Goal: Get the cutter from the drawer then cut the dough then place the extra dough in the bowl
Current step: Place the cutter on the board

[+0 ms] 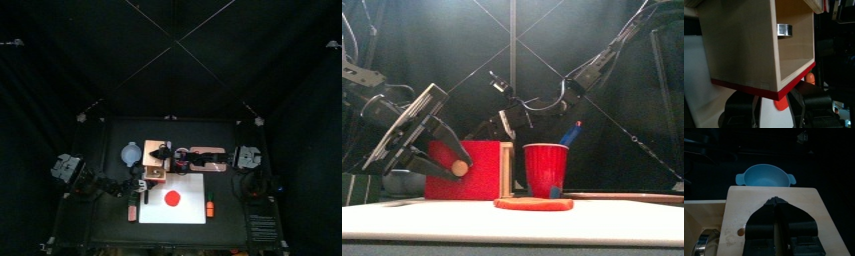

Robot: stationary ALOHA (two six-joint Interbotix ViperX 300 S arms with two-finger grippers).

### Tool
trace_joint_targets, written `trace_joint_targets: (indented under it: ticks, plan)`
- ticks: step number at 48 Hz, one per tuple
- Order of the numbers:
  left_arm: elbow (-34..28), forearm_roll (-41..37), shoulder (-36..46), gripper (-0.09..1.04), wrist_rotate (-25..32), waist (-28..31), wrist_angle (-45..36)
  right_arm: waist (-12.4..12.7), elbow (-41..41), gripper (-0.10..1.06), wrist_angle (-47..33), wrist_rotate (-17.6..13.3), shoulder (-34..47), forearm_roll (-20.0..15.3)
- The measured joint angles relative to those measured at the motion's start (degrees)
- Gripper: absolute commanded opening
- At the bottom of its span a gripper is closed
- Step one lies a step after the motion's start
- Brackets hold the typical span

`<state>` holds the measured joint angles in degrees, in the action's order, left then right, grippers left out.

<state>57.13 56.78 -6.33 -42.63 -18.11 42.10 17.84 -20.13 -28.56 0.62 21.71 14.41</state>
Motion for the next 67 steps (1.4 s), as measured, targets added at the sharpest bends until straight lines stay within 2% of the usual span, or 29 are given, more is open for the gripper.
trace_joint_targets:
  ticks: [6,13,41,67]
  plan:
    - [0.0,0.0,0.09,0.88,1.41,0.09,0.35,0.0,-0.09,0.01,0.0,0.0,0.0,0.0]
    - [0.0,0.0,0.53,0.94,2.02,0.44,0.35,0.0,0.0,0.01,0.0,0.0,0.0,0.0]
    - [2.2,-0.09,5.1,0.94,2.02,0.53,-2.29,0.0,-0.09,0.01,0.0,0.0,0.0,0.0]
    - [6.86,-0.35,16.26,0.94,2.02,-0.53,-6.24,0.0,-0.09,0.01,0.0,0.0,0.0,0.09]
